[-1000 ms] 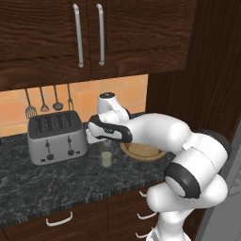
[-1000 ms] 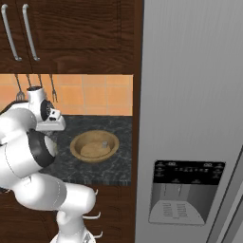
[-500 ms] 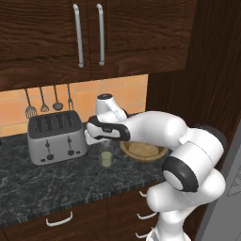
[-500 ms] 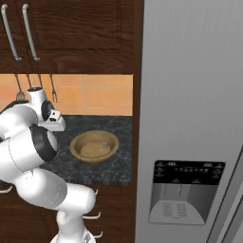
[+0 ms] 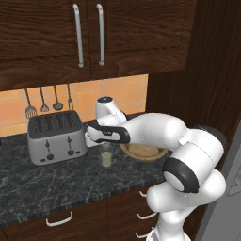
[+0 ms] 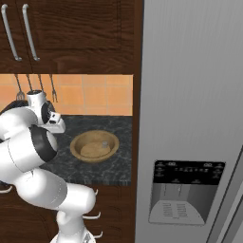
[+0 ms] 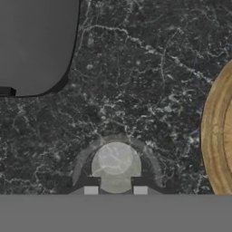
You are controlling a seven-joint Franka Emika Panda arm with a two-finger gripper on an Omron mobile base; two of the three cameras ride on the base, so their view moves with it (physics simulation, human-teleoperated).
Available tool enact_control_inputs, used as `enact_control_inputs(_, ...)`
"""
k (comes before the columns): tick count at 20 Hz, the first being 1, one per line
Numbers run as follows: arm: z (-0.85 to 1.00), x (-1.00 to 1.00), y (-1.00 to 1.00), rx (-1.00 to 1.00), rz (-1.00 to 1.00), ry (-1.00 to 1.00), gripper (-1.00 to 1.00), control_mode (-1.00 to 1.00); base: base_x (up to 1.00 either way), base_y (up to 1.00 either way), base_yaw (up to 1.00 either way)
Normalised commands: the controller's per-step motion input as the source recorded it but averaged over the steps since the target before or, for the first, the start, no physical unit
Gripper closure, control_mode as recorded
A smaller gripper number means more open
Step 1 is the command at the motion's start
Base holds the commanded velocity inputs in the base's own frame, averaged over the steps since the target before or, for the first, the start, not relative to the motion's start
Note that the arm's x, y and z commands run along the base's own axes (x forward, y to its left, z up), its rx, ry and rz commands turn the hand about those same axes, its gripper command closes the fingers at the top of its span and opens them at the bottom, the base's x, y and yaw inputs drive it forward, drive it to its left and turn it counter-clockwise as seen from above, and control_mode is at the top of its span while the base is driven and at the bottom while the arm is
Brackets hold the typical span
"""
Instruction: Grab a lemon wedge from the fridge and one ice cube from the ice bowl, and put them in the glass of lemonade.
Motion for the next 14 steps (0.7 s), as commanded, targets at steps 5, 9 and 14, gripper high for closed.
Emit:
enact_control_inputs(5, 0.00, 0.00, 0.00, 0.00, 0.00, 0.00, -1.00, -1.00, 0.00, 0.00, 0.00)
enact_control_inputs(9, 0.00, 0.00, 0.00, 0.00, 0.00, 0.00, -1.00, -1.00, 0.00, 0.00, 0.00)
enact_control_inputs(14, 0.00, -0.14, 0.06, -0.01, -0.01, 0.00, -1.00, -1.00, 0.00, 0.00, 0.00)
